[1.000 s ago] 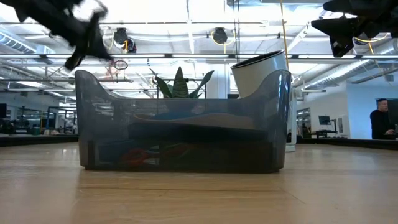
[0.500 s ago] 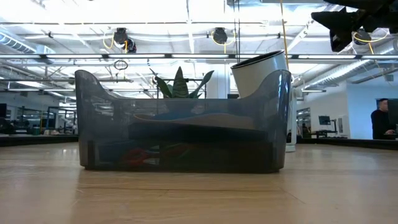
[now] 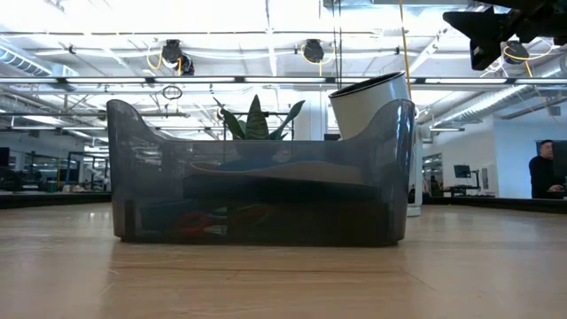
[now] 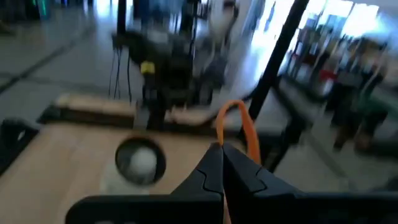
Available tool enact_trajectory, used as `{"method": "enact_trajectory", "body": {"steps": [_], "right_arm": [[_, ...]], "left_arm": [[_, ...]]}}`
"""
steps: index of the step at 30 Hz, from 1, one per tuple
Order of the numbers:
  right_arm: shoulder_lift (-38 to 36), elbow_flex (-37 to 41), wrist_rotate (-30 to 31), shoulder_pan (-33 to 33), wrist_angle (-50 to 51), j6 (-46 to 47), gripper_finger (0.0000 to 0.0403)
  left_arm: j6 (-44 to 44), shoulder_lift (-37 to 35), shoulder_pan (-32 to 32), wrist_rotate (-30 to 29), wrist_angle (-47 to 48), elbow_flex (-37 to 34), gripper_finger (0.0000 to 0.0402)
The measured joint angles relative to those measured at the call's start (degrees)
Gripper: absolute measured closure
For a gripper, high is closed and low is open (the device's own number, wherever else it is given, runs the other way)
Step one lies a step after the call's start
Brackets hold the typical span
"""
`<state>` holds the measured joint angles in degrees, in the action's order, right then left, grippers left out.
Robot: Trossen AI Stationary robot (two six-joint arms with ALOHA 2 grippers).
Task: Pick and place rubber bands into bin
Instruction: Put the orange rubber band into the gray bin
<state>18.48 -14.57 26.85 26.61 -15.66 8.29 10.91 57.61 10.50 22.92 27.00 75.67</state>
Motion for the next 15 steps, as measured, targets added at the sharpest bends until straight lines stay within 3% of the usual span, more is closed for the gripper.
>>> {"method": "enact_trajectory", "body": {"steps": [6, 15], "right_arm": [[0.02, 0.0, -0.02, 0.0, 0.0, 0.0, 0.0229], [0.02, 0.0, 0.02, 0.0, 0.02, 0.0, 0.0231]], "left_arm": [[-10.7, 12.93, -10.79, -7.99, 18.05, 10.54, 0.0401], [-12.07, 25.97, -21.77, -14.81, 20.88, 11.33, 0.0401]]}}
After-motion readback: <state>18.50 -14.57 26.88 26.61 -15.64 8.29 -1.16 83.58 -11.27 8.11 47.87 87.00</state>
